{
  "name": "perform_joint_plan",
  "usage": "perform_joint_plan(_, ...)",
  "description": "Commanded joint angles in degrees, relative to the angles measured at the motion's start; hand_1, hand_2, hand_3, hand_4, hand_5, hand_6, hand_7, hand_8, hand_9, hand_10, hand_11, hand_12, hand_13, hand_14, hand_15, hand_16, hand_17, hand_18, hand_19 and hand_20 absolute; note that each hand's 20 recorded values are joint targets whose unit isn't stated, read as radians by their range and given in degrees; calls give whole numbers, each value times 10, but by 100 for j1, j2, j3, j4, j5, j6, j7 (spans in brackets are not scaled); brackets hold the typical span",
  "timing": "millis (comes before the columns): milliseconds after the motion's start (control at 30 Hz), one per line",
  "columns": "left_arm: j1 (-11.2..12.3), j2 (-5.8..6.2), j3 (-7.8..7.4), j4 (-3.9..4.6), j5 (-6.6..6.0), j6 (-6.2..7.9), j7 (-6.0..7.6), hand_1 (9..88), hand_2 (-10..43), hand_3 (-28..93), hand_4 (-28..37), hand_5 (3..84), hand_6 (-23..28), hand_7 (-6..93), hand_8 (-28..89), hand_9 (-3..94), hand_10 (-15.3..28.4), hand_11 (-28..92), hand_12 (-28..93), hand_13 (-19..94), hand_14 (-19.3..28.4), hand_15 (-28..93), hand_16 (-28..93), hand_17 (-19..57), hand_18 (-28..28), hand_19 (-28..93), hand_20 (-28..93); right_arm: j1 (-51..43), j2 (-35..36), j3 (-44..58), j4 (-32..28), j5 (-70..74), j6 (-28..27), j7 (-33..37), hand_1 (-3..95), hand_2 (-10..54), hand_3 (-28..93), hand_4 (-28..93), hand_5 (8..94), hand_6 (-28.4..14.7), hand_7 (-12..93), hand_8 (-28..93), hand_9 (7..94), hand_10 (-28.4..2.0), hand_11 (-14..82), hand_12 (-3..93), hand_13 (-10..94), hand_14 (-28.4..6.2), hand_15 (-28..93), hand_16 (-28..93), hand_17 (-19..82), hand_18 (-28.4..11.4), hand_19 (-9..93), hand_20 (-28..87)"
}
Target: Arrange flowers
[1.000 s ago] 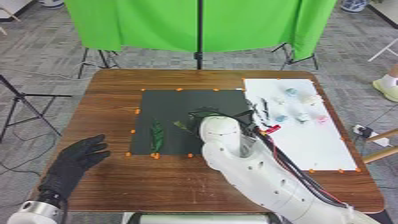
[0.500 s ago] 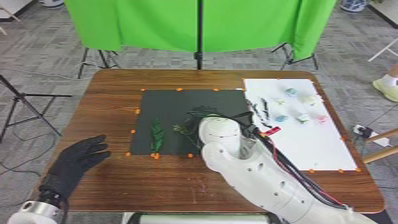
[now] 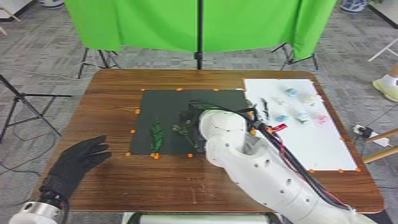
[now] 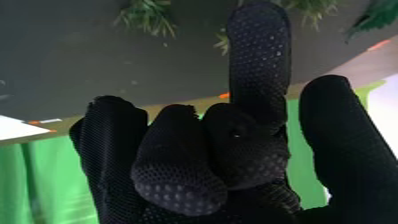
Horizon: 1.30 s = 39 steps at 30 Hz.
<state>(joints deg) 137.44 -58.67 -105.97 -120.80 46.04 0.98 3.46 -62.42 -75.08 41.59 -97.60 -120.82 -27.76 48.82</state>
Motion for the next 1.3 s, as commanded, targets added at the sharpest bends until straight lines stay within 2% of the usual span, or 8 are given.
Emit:
perform_joint_plan(33, 170, -88, -11, 9, 17, 43, 80, 270, 47, 730, -282, 413, 61, 241, -119, 380, 151, 297, 145, 305, 180, 485, -63, -67, 241, 597, -27, 232, 437, -122, -20, 151, -412, 32, 117, 138, 785, -241, 937, 3, 453, -114, 937, -48, 726, 200, 937, -25, 793, 178, 667, -218, 932, 691)
perform_joint_plan(200, 141, -106, -12, 24, 20, 20, 51, 270, 47, 730, -282, 414, 62, 239, -118, 380, 152, 298, 146, 307, 180, 481, -65, -66, 241, 598, -27, 129, 517, -165, -15, 217, -607, 74, 55, 210, 770, -247, 937, 1, 453, -115, 937, -53, 722, 192, 937, -39, 788, 176, 660, -225, 932, 694)
perform_joint_plan(567, 118, -107, -7, 45, 15, 10, 61, 270, 47, 731, -281, 413, 62, 238, -118, 380, 152, 297, 145, 305, 180, 482, -63, -67, 241, 597, -27, -55, 478, -163, -108, 554, -940, 168, -3, 289, 752, -253, 937, -4, 424, -114, 937, -57, 702, 193, 937, -43, 775, 183, 651, -227, 932, 692)
perform_joint_plan(667, 138, -100, 2, 41, 13, 18, 80, 270, 47, 730, -281, 413, 62, 239, -117, 379, 152, 297, 146, 305, 179, 482, -63, -67, 241, 597, -27, -115, 400, -112, -110, 726, -967, 196, -17, 328, 748, -248, 937, -5, 414, -114, 937, -58, 696, 193, 937, -44, 771, 186, 646, -231, 932, 694)
perform_joint_plan(933, 105, -87, 11, 51, 16, -2, 33, 269, 47, 730, -281, 413, 61, 240, -117, 379, 151, 298, 146, 305, 180, 484, -62, -67, 241, 597, -27, -181, 271, -68, -147, 782, -814, 109, -25, 337, 734, -248, 937, -6, 407, -112, 937, -59, 690, 193, 937, -47, 767, 187, 644, -229, 932, 693)
perform_joint_plan(1300, 116, -78, 30, 52, 8, 14, 55, 268, 47, 730, -282, 412, 61, 240, -117, 379, 151, 297, 146, 305, 180, 484, -63, -68, 241, 597, -26, -244, 139, -4, -155, 919, -808, 179, -25, 332, 735, -249, 937, -7, 404, -111, 937, -58, 689, 193, 937, -46, 769, 184, 645, -231, 932, 692)
